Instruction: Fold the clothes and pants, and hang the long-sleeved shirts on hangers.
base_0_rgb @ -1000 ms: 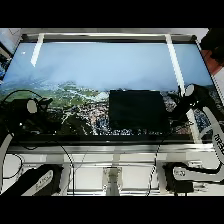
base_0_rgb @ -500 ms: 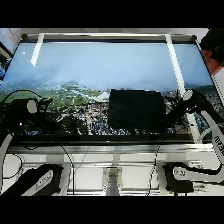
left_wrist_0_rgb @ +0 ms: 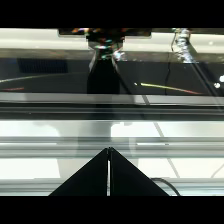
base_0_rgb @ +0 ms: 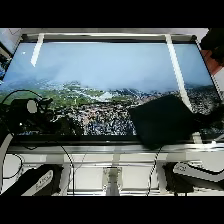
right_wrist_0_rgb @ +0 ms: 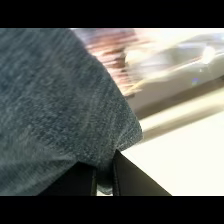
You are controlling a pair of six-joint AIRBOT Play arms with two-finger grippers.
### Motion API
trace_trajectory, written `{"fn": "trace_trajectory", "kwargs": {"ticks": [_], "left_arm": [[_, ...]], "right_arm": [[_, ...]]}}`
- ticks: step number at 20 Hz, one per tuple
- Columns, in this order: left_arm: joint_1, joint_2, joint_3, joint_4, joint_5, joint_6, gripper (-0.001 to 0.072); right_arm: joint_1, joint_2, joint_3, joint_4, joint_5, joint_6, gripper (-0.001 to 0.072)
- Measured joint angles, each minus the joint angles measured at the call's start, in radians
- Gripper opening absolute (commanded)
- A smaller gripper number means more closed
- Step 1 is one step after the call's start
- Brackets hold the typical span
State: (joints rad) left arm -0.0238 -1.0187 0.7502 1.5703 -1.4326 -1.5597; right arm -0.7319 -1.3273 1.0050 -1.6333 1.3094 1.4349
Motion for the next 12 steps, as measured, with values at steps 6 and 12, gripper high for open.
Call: {"fn": "trace_trajectory", "kwargs": {"ticks": [6, 12], "left_arm": [[0.000, 0.000, 0.000, 0.000, 0.000, 0.000, 0.0035], [0.000, 0.000, 0.000, 0.000, 0.000, 0.000, 0.0035]], "right_arm": [[-0.323, 0.007, 0.037, -0.018, -0.100, -0.003, 0.0337], [-0.380, 0.041, 0.066, 0.130, -0.114, -0.058, 0.0337]]}}
